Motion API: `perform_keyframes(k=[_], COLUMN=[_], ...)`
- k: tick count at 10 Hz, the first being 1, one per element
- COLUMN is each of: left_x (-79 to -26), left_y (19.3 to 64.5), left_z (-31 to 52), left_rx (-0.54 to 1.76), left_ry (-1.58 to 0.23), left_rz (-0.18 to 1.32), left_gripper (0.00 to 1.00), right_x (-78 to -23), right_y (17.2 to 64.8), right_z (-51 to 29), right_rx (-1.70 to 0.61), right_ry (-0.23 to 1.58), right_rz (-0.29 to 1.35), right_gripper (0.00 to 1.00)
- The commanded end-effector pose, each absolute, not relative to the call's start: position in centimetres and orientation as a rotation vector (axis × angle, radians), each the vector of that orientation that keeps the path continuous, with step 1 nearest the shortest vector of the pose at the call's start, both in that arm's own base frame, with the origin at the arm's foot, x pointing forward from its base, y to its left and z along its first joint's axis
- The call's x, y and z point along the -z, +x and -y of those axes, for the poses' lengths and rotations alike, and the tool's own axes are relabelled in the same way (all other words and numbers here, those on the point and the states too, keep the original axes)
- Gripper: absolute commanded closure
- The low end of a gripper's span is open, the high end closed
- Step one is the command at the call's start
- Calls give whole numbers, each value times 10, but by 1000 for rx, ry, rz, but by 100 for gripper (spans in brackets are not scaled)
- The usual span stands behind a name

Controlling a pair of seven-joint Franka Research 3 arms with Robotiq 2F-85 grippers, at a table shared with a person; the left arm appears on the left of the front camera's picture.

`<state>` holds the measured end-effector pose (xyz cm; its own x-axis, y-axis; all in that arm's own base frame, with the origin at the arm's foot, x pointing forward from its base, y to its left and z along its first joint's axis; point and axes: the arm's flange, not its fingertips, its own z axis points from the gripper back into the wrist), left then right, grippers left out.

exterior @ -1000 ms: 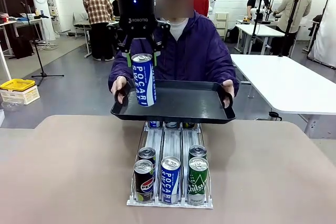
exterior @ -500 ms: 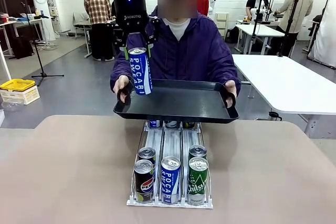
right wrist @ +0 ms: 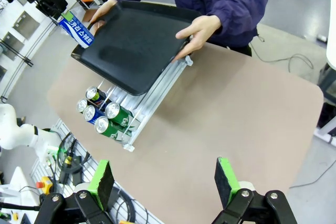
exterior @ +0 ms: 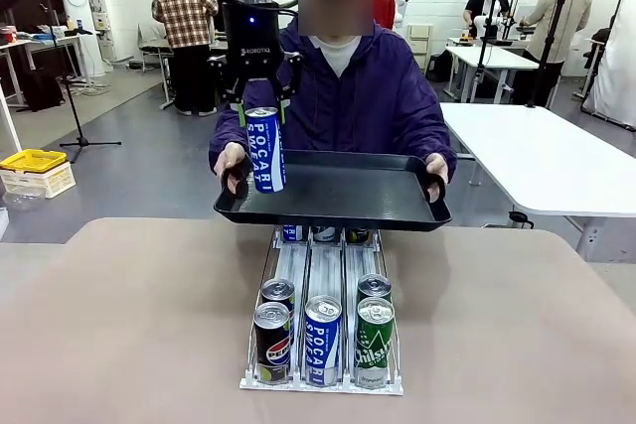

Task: Retrieve and hand over the desired beverage to the person.
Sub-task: Place the picked can on the Handle tray extended by the person.

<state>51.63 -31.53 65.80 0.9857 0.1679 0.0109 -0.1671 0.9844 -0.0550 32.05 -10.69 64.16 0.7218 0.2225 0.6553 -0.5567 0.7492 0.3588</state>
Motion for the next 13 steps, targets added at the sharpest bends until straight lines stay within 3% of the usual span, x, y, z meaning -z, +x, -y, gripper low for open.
perform_keyframes(k=[1, 8, 9, 13], left_x=[-674, -641, -641, -642], left_y=[529, 544, 546, 544], left_z=[334, 358, 357, 356], left_rx=[-168, -128, -121, -97], left_ry=[-17, 54, 44, 40], left_rz=[22, 11, 14, 16], left_gripper=[42, 42, 0, 0], right_x=[-641, -641, -641, -641], right_y=[322, 322, 322, 322], right_z=[107, 107, 107, 107], right_rx=[-470, -470, -470, -470], right_ry=[601, 601, 601, 601], right_rz=[632, 632, 632, 632], right_gripper=[0, 0, 0, 0])
